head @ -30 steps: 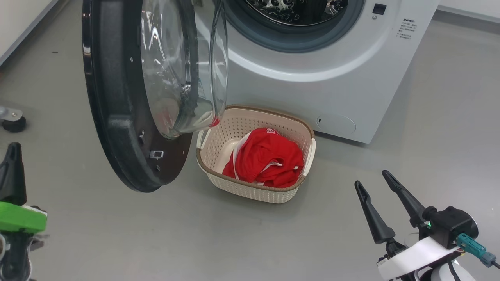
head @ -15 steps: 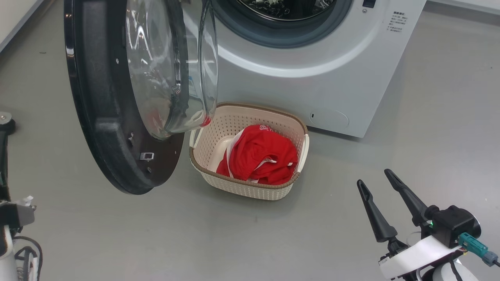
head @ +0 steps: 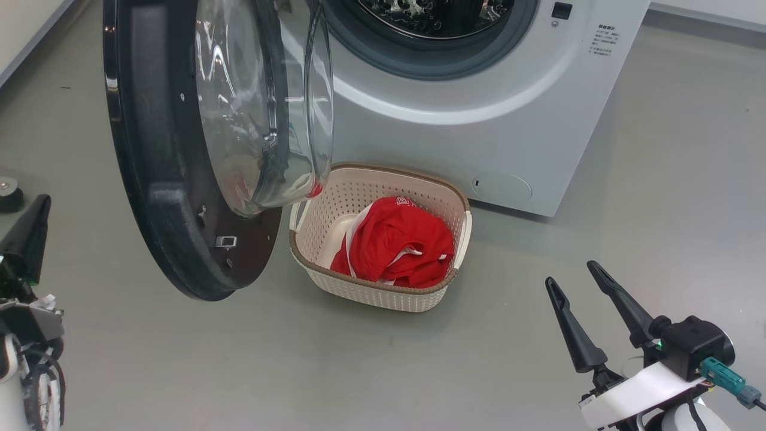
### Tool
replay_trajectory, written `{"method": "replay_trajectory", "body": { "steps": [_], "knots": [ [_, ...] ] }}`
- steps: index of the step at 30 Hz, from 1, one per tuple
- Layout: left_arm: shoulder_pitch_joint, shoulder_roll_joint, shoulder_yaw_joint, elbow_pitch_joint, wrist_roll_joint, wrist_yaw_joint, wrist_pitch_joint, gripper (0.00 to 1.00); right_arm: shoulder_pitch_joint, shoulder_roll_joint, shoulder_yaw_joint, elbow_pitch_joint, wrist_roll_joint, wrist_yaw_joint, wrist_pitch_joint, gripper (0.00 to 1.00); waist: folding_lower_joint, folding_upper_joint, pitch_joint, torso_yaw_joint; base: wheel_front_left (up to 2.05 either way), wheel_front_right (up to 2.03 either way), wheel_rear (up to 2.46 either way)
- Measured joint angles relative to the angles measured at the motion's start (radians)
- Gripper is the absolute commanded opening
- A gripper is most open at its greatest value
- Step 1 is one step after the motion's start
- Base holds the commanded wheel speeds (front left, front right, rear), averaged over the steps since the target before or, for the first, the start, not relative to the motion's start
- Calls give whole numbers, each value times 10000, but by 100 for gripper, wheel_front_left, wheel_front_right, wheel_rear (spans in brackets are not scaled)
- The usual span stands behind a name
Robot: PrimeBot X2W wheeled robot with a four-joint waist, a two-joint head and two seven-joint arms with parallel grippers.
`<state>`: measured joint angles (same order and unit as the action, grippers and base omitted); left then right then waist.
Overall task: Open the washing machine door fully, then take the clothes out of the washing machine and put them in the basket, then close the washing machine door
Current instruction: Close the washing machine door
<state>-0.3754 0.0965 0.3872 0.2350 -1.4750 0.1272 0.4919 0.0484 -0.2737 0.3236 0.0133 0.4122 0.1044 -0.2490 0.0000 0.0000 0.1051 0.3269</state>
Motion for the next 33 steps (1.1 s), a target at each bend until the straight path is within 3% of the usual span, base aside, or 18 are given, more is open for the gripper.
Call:
{"method": "replay_trajectory", "body": {
  "steps": [14,18,33],
  "knots": [
    [-92,-428,-270,1398,-828,0,1292,0,1,50,17,58,-15,19,0,100,0,0,-118,17,0,0,0],
    [-413,-487,-347,1409,-1331,0,1781,0,1,58,15,69,-25,54,0,100,0,0,-126,0,0,0,0],
    [-454,-416,-1039,959,-1386,0,2849,0,0,198,-151,173,-25,75,0,100,0,0,-179,-338,0,0,0]
  ]
}}
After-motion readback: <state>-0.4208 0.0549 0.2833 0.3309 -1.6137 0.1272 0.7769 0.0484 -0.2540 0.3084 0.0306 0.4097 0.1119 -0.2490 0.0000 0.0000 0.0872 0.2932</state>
